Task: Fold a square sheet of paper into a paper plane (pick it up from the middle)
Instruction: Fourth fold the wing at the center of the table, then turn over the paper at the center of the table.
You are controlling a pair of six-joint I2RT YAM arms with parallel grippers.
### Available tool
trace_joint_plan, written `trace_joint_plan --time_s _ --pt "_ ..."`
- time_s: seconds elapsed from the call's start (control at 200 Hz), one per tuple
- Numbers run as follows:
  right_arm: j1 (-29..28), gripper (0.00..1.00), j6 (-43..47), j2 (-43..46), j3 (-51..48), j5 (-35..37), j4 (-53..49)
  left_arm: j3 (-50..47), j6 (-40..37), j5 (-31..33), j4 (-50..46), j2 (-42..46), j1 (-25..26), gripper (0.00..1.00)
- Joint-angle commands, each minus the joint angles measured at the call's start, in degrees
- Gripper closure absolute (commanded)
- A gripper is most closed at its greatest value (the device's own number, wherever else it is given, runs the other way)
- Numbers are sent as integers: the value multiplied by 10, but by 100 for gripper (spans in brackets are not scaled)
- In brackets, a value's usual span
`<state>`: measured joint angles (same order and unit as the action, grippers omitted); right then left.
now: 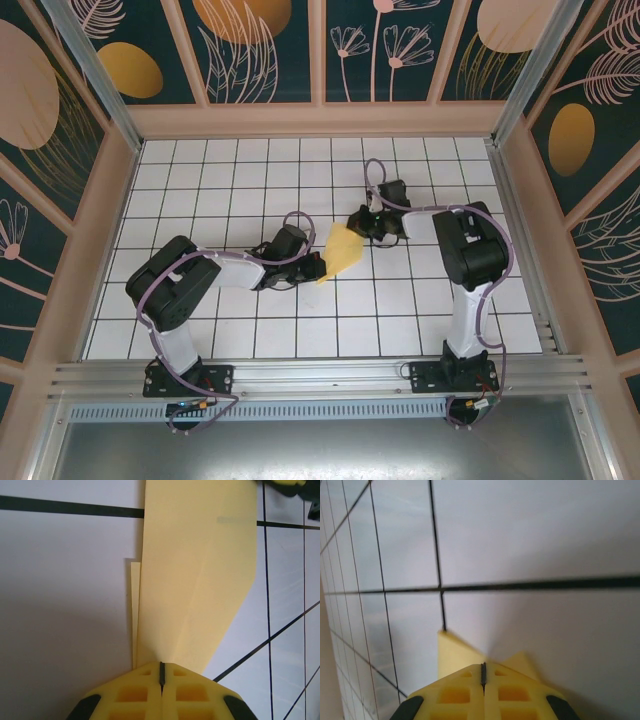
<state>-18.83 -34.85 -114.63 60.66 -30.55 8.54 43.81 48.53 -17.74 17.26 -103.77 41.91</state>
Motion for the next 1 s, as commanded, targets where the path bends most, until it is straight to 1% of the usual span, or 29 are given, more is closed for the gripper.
trace_joint_plan --time_s 0.0,0.165,0.3,0.41,0.475,0.53,0.585,0.666,0.781,0.801,0.901,0.996 --pt "31 100 22 -21 6 95 -27 -34 -3 0 -103 -27 5 100" --pt "34 100 19 -3 3 96 -26 -34 -3 0 -100 -27 5 100" --pt "33 100 22 37 -6 66 -15 -26 -8 1 -100 -23 5 100" --pt "33 98 22 89 -19 91 -32 -1 -19 8 -106 -15 5 100" --pt "33 94 20 123 -34 105 -37 22 -29 15 -113 -5 5 90" --pt "33 88 16 148 -49 104 -40 47 -38 24 -117 8 5 79" --pt "32 80 8 167 -63 99 -44 73 -47 31 -116 21 5 69" --pt "29 70 -3 191 -85 83 -45 103 -56 42 -114 37 5 57" --pt "20 57 -30 210 -116 51 -35 116 -63 84 -114 52 -1 41" --pt "18 56 -35 212 -121 48 -33 132 -63 89 -112 52 -3 39" --pt "5 52 -68 209 -139 33 -17 138 -58 107 -110 52 -17 30" --pt "-15 51 -93 194 -141 26 0 136 -51 113 -107 52 -28 23"
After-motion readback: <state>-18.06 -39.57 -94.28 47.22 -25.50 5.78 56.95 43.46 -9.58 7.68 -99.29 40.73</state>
